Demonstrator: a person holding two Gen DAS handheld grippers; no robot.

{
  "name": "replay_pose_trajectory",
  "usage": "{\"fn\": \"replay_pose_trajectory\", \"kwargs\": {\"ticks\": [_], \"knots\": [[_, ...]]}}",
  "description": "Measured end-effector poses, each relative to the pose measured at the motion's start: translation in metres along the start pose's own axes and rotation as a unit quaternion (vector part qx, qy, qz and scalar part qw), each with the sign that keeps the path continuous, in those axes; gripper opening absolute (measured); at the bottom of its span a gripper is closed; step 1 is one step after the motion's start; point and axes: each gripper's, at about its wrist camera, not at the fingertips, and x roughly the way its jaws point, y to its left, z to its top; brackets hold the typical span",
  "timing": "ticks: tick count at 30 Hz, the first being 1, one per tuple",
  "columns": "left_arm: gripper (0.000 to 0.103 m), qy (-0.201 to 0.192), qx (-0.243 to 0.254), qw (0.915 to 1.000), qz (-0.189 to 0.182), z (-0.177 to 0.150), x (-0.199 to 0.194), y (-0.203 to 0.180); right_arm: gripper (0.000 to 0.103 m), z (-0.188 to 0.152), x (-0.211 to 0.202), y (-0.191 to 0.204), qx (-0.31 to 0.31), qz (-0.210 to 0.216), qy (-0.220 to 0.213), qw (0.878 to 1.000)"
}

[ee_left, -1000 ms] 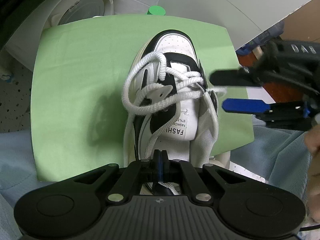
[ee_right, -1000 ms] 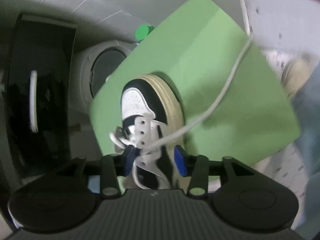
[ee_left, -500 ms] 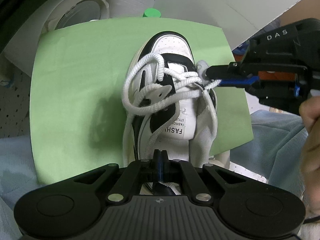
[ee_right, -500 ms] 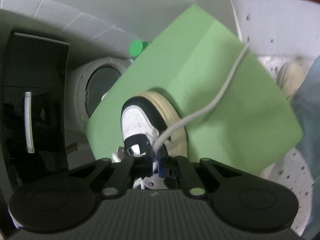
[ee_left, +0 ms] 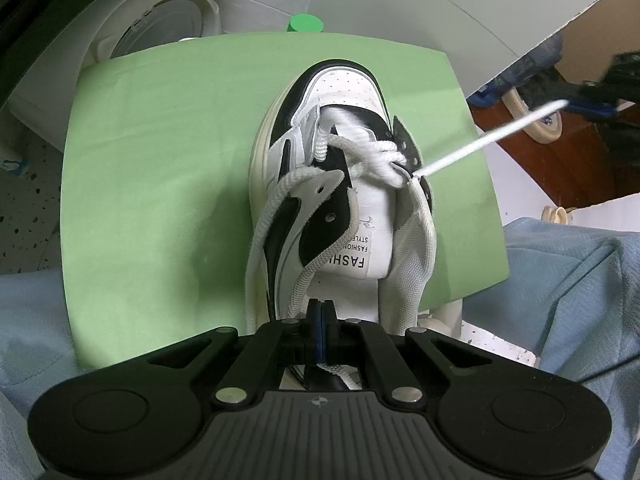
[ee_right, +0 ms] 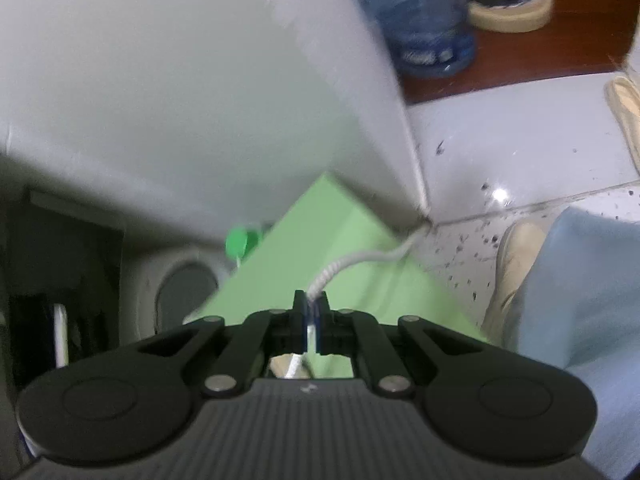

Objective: Lace up shoes with both hands
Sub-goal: 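Open the right tool, dropping the lace end beside the sneaker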

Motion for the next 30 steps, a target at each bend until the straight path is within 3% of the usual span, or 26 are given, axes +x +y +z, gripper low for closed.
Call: {"fn": "replay_pose_trajectory", "kwargs": {"ticks": [4,17,19,22,26,30], "knots": [[0.002,-0.001,0.001,1.0,0.0,0.0,0.0,0.0,0.003,0.016,-0.02,-0.013,0.013,-0.012,-0.043,0.999],[0.002,-0.005,-0.005,1.0,0.0,0.0,-0.001,0.001,0.003,0.029,-0.031,-0.005,-0.037,-0.032,-0.082,0.995],[0.003,-0.004,-0.009,0.9999,0.0,0.0,-0.001,0.002,0.004,0.029,-0.028,-0.007,-0.032,-0.011,-0.068,0.997],[0.003,-0.002,-0.015,0.9999,-0.005,0.001,-0.001,0.003,0.004,0.024,-0.027,-0.007,-0.021,0.055,-0.018,0.998],[0.003,-0.002,-0.014,0.9999,-0.004,0.001,-0.001,0.002,0.004,0.011,-0.022,0.003,-0.017,0.158,0.054,0.986],[0.002,-0.002,-0.015,0.9999,-0.006,0.0,-0.001,0.004,0.006,0.006,-0.016,0.012,-0.04,0.188,0.079,0.978]]}}
